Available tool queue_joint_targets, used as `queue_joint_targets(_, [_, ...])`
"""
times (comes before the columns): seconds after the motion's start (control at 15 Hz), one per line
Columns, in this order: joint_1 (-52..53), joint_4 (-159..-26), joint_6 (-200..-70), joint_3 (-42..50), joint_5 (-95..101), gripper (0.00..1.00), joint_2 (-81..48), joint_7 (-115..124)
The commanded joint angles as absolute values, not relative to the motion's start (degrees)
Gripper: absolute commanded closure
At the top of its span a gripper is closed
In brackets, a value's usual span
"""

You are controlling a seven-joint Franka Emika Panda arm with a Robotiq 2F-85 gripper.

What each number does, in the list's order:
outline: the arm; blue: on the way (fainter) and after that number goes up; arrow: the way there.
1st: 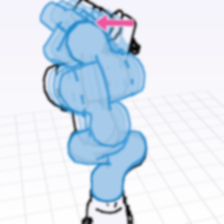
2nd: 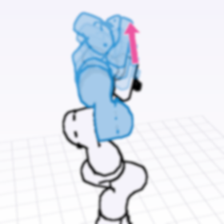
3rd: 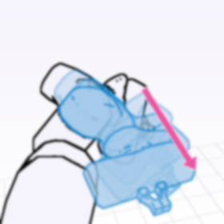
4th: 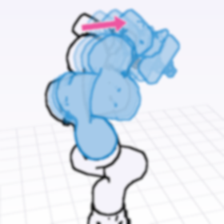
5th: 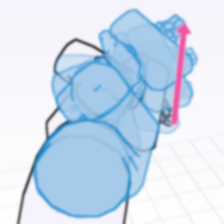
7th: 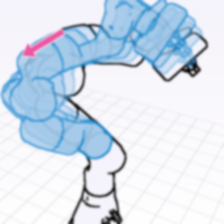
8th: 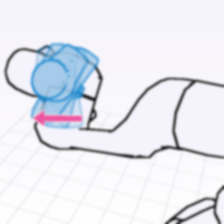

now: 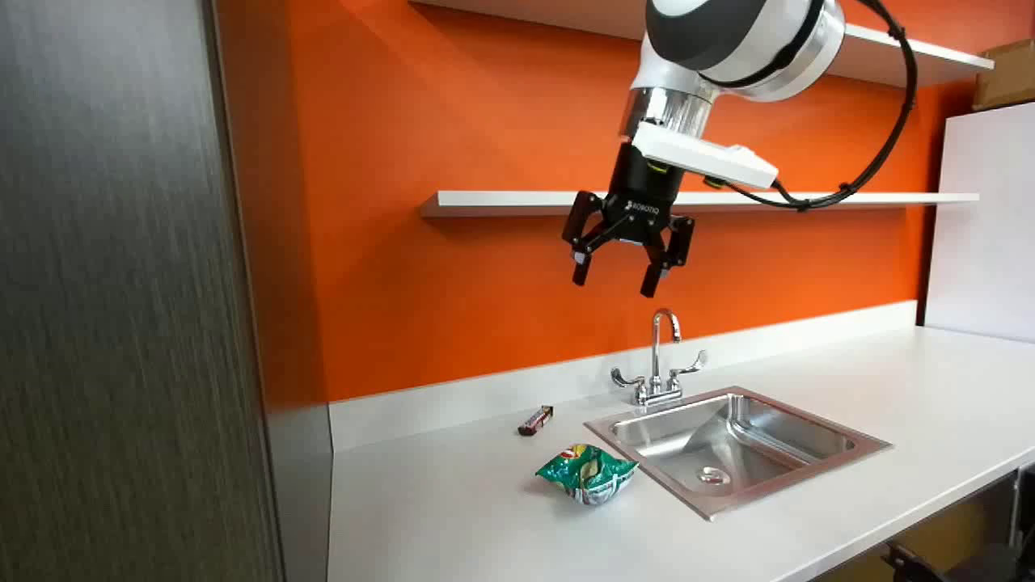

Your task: Put the green packet in the sink.

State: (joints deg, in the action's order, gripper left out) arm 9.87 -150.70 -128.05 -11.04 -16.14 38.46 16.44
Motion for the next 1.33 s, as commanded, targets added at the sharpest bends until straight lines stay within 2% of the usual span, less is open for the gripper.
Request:
queue_joint_targets(0.0, [9.8, -150.6, -127.8, -11.1, -16.1, 0.0, 38.4, 16.4])
queue_joint_targets(0.2, [9.8, -150.6, -127.8, -11.1, -16.1, 0.0, 38.4, 16.4])
queue_joint_targets(0.6, [7.3, -148.7, -130.2, -11.6, -9.4, 0.0, 29.3, 14.4])
queue_joint_targets(1.27, [4.8, -145.5, -144.8, -9.0, 1.2, 0.0, 7.9, 10.2])
